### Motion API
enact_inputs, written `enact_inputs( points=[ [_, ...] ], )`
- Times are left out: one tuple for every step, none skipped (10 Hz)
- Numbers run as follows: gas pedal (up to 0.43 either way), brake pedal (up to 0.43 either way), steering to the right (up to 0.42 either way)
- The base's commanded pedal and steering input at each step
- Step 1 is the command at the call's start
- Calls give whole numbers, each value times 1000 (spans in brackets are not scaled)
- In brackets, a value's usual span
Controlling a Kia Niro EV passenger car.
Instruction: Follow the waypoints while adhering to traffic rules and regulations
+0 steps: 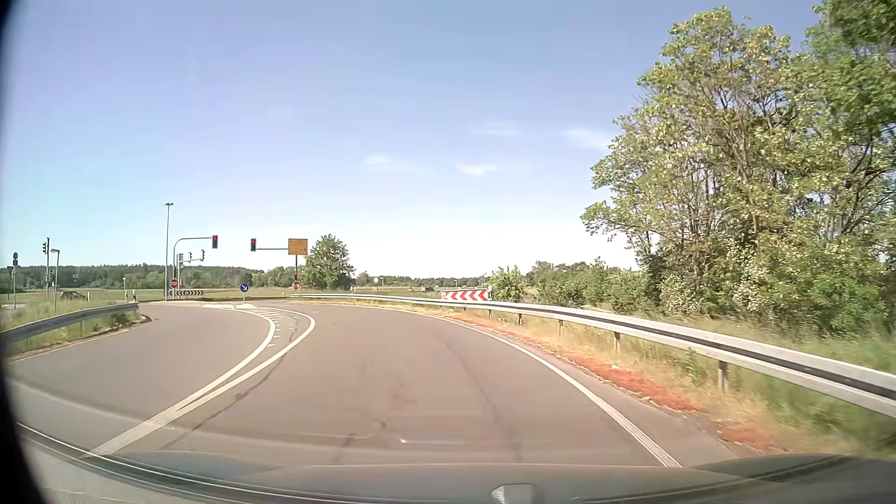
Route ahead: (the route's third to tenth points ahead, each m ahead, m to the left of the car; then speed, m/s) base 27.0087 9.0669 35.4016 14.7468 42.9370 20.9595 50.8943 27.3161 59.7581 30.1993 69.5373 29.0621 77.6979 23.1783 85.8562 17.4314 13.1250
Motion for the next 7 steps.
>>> enact_inputs(
  points=[
    [0,146,-36],
    [0,146,-38],
    [0,165,-43],
    [0,159,-46],
    [0,159,-49],
    [0,165,-52],
    [0,171,-54]
  ],
)
